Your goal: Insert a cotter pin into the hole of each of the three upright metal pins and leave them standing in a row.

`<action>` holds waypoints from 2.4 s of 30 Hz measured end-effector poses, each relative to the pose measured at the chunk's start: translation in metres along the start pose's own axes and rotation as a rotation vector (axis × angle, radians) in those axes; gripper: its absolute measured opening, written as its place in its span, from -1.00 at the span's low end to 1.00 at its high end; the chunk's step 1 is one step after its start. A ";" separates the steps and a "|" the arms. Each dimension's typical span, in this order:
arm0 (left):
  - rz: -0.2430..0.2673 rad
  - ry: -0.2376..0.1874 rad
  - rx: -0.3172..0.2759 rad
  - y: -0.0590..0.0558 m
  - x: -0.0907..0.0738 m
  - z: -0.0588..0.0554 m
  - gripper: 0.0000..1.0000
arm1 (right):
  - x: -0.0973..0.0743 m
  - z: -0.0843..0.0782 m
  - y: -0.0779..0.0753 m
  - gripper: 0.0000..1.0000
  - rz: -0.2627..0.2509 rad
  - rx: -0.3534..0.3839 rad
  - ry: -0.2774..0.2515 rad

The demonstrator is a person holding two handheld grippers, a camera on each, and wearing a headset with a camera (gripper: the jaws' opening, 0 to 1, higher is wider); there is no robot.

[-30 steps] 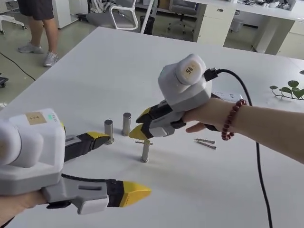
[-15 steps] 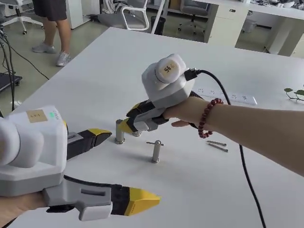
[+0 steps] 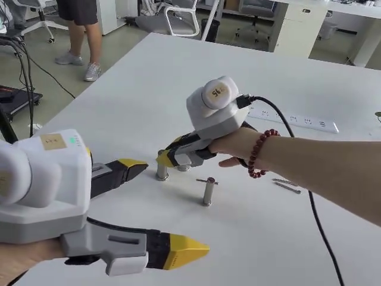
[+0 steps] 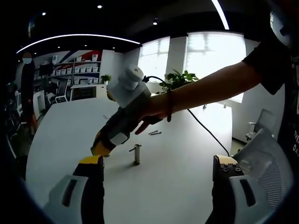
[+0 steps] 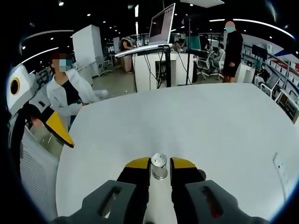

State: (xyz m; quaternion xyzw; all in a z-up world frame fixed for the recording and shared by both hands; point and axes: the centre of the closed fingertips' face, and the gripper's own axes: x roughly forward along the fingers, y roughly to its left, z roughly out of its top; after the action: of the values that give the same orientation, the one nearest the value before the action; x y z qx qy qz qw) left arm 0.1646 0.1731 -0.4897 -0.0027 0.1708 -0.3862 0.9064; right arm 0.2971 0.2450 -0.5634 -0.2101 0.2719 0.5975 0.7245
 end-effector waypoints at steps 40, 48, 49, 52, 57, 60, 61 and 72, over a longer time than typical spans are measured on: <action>0.037 -0.025 0.005 0.002 0.001 0.007 0.88 | -0.032 0.018 0.041 -0.85 -0.002 -0.045 -0.002; 0.037 -0.029 0.011 -0.002 -0.001 0.011 0.87 | -0.054 0.004 0.049 -0.85 -0.005 -0.052 0.018; 0.037 -0.028 0.012 -0.002 -0.001 0.010 0.86 | -0.057 0.002 0.050 -0.85 -0.008 -0.049 0.020; 0.033 -0.026 0.014 -0.003 0.000 0.011 0.86 | -0.068 -0.002 0.053 -0.85 -0.012 -0.051 0.020; 0.024 -0.028 0.019 -0.006 0.003 0.014 0.86 | -0.084 -0.009 0.057 -0.85 -0.010 -0.052 0.023; 0.018 -0.029 0.023 -0.007 0.004 0.016 0.86 | -0.094 -0.017 0.059 -0.85 -0.015 -0.051 0.030; 0.017 -0.029 0.024 -0.007 0.004 0.017 0.85 | -0.096 -0.019 0.059 -0.85 -0.017 -0.049 0.034; 0.012 -0.028 0.031 -0.008 0.005 0.019 0.84 | -0.120 -0.051 0.052 -0.84 -0.037 -0.025 0.063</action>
State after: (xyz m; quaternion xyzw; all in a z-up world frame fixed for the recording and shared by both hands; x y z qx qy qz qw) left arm 0.1683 0.1610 -0.4720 0.0070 0.1520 -0.3834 0.9110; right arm 0.2222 0.1329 -0.5243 -0.2431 0.2831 0.5804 0.7238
